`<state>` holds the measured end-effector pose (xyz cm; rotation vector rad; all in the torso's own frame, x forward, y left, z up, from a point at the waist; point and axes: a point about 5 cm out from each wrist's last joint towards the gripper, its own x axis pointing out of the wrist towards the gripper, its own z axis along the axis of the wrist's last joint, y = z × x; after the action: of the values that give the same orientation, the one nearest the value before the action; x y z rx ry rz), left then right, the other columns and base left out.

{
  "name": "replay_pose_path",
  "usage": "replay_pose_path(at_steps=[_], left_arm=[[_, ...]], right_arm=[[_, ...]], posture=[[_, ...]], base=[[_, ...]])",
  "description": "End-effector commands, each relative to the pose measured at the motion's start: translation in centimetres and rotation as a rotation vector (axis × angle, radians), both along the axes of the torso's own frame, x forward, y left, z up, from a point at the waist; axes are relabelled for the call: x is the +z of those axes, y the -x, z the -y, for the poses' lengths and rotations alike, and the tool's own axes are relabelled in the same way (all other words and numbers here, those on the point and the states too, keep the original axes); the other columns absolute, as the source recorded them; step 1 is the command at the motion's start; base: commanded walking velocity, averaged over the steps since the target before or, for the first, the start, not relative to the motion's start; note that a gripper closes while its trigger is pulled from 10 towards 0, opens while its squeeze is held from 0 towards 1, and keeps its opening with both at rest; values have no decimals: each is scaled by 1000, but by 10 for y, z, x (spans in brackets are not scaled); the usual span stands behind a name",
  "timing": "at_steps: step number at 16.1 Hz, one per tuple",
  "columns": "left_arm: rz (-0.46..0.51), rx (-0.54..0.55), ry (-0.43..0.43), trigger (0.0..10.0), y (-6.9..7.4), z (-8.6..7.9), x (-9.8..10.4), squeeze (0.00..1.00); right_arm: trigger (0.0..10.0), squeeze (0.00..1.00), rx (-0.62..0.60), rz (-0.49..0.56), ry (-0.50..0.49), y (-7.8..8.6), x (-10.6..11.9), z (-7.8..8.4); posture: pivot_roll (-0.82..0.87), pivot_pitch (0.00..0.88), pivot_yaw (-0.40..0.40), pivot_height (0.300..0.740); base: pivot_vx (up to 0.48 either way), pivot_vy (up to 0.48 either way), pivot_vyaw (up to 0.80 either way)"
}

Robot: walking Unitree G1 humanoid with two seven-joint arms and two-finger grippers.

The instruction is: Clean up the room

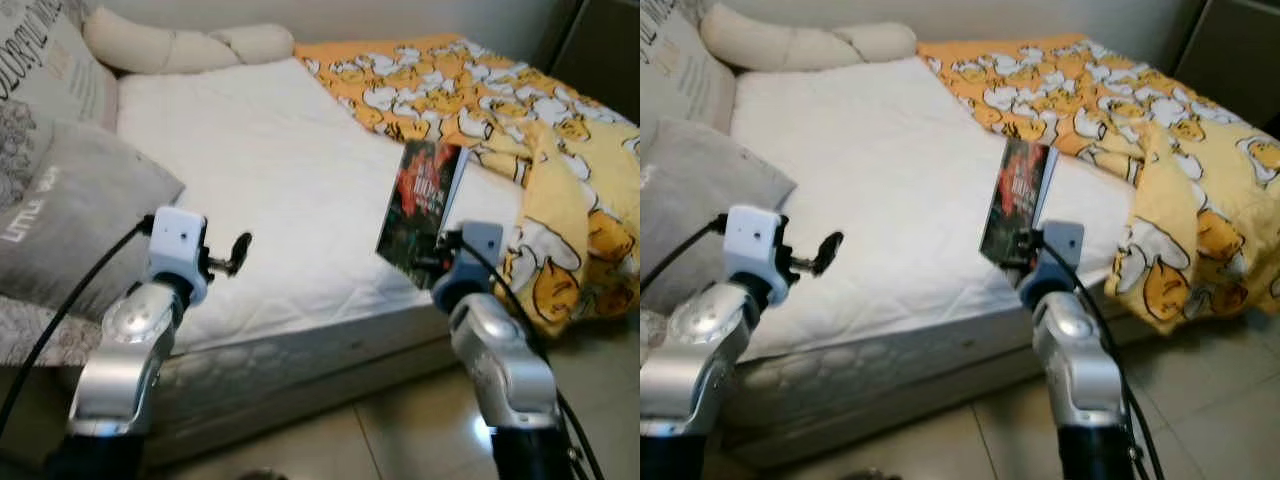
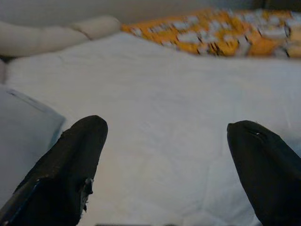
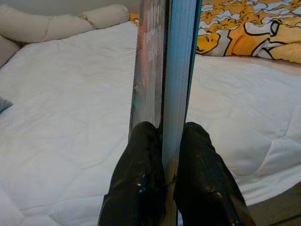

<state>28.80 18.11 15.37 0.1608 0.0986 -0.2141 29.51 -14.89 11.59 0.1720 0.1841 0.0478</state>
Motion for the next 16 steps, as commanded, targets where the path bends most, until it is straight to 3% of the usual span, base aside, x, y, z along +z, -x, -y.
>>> replay_pose_path(at_steps=[1,11,13,14,16], left_arm=[[2,5,0,10000,1,-1,0,0],[0,15,7,10000,-1,-4,-1,0],[3,24,5,10000,-3,-6,-1,0],[5,24,6,10000,-3,-5,0,0],[4,27,9,10000,-4,-6,-1,0]], right_arm=[[10000,0,3,25,5,-3,7,-1],[10000,0,8,17,22,-5,8,2],[10000,0,111,14,53,-3,7,-9],[10000,0,154,21,29,-3,10,-13],[10000,0,190,7,73,-2,7,-17]], posture=[[58,0,-3,740],[62,0,-3,740],[52,0,3,740],[59,0,0,740],[50,0,6,740]], base=[[285,0,0],[309,0,0],[321,0,0],[319,0,719],[324,0,800]])
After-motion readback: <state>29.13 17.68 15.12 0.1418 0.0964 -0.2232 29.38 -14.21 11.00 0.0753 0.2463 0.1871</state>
